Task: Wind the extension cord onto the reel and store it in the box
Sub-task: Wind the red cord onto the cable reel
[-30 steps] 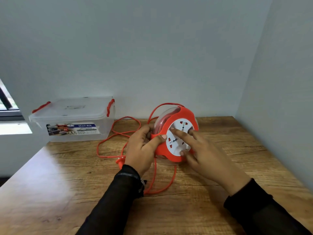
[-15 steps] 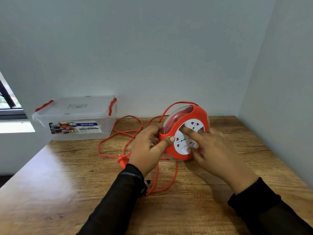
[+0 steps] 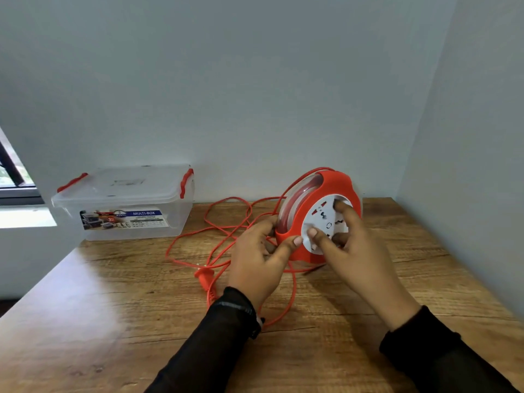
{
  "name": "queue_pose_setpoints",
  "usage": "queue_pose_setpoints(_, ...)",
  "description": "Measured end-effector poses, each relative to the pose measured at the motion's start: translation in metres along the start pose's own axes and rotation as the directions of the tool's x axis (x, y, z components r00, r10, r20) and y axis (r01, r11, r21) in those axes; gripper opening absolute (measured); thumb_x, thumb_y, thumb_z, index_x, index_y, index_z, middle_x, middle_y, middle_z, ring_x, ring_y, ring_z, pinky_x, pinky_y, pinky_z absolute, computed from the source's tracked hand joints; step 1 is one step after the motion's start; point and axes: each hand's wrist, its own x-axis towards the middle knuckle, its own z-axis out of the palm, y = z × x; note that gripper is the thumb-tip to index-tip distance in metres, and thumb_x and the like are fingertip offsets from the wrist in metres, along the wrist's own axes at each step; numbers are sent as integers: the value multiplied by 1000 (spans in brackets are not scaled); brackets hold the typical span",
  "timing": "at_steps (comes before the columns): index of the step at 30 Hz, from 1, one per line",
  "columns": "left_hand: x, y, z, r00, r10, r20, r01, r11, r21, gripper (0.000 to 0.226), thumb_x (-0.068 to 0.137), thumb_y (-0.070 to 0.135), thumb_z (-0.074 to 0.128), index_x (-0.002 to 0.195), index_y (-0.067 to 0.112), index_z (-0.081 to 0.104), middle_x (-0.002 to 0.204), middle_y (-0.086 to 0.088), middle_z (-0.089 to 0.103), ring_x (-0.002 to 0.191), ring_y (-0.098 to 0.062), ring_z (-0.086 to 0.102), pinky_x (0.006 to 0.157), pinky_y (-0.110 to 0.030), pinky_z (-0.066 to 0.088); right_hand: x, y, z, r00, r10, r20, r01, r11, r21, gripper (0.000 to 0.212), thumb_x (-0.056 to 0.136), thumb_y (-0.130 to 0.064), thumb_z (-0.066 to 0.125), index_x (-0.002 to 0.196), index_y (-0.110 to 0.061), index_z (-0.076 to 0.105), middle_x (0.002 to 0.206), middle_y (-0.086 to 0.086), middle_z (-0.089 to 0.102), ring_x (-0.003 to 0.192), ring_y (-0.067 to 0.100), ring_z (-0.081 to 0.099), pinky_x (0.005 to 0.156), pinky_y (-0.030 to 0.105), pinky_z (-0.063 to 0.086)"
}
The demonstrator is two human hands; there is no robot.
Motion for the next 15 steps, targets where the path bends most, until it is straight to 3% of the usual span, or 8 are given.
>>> queue_pose_setpoints(3, -2, 1, 4, 1000, -5, -21, 5, 1000, 9, 19, 77, 38, 71, 95, 36, 66, 66, 12, 53, 49, -4, 39, 49, -22, 36, 0, 0, 2, 992, 112, 50, -120, 974, 190, 67, 80, -54, 63, 138, -30, 38, 72, -4, 69, 72, -2, 61, 63, 22, 48)
queue_pose_setpoints(6, -2, -1, 7, 998, -49, -45, 49, 999, -13, 23, 72, 42, 73, 94, 42, 65, 70, -9, 59, 50, -17, 44, 48, -41, 46, 1, 0, 6, 972, 213, 103, -236, 898, 372, 65, 83, -44, 65, 140, -31, 38, 84, -11, 67, 85, 2, 63, 69, 20, 46)
queue_pose_setpoints(8, -3, -3, 9, 996, -81, -49, 79, 996, -44, 34, 69, 48, 73, 101, 40, 66, 78, -18, 65, 58, -34, 55, 59, -52, 55, 2, -1, 7, 958, 255, 131, -286, 838, 464, 62, 84, -37, 66, 140, -32, 39, 102, -6, 67, 93, 5, 63, 74, 20, 48)
queue_pose_setpoints(11, -3, -7, 10, 992, -116, -52, 113, 992, -56, 48, 64, 52, 74, 107, 34, 65, 85, -15, 70, 72, -40, 65, 67, -55, 57, 4, -5, 6, 923, 316, 217, -382, 700, 604, 59, 85, -27, 67, 139, -24, 43, 123, -1, 62, 97, 8, 62, 65, 12, 49)
queue_pose_setpoints(13, -5, -9, 13, 991, -124, -46, 120, 990, -72, 43, 63, 47, 76, 103, 35, 64, 85, -4, 72, 73, -39, 67, 68, -55, 57, 6, -6, 4, 882, 360, 303, -467, 594, 655, 52, 86, -25, 66, 134, -20, 47, 113, 4, 66, 77, 9, 60, 48, 10, 43)
queue_pose_setpoints(15, -8, -10, 20, 991, -123, -52, 117, 988, -100, 41, 62, 41, 80, 98, 30, 63, 88, -1, 72, 74, -39, 68, 67, -56, 56, 8, -5, 0, 833, 394, 389, -549, 491, 677, 32, 86, -30, 64, 115, -16, 58, 84, 5, 68, 52, 8, 50, 41, 16, 34)
